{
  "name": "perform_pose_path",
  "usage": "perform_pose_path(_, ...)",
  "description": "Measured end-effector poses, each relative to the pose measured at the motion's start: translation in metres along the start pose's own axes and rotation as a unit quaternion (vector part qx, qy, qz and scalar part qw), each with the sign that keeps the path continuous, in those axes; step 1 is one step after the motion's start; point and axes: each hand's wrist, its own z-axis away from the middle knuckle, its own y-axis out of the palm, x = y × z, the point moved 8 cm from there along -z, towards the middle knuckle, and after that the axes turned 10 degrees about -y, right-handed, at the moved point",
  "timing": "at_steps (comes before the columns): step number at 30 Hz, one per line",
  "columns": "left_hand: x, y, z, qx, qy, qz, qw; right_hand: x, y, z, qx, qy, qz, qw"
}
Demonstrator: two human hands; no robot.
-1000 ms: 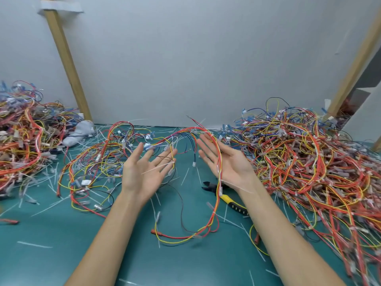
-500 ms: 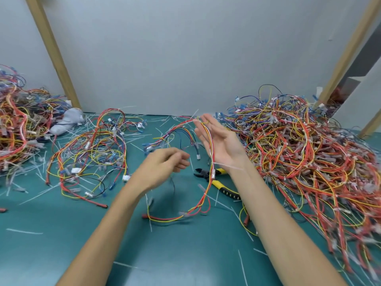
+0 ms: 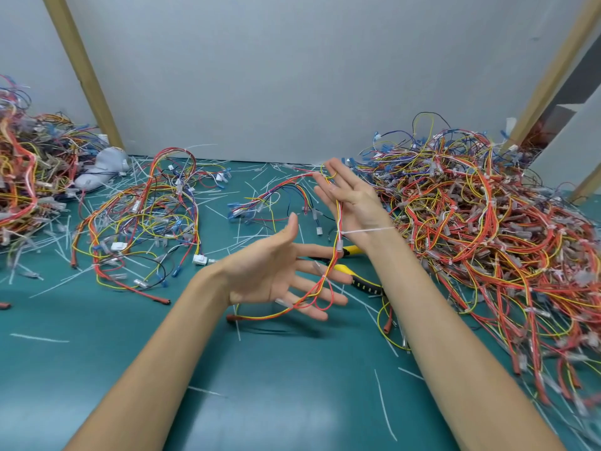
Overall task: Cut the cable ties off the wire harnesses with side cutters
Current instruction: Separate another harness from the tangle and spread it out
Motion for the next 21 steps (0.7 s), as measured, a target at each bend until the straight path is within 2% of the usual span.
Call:
perform_pose_path(5,-0.004,-0.004,0.006,-0.004,0.015,0.015,1.0,0.01,-0.007,-0.001,0.005,-0.022,0.071,0.997)
perform_pose_path(13,0.0,-0.018,0.025,-0.036,-0.035,-0.01,0.999,0.026,-0.02,-0.007,-0.007,-0.022,0.066,0.998)
perform_pose_path(19,0.0,-0.003,0.023,0.033,-0.05,-0.009,0.998,0.027,-0.016,-0.007,-0.002,-0.023,0.062,0.998)
perform_pose_path(21,0.003,-0.004,0.021,0.029,-0.062,-0.017,0.998,0.027,-0.011,-0.005,0.003,-0.025,0.072,0.997)
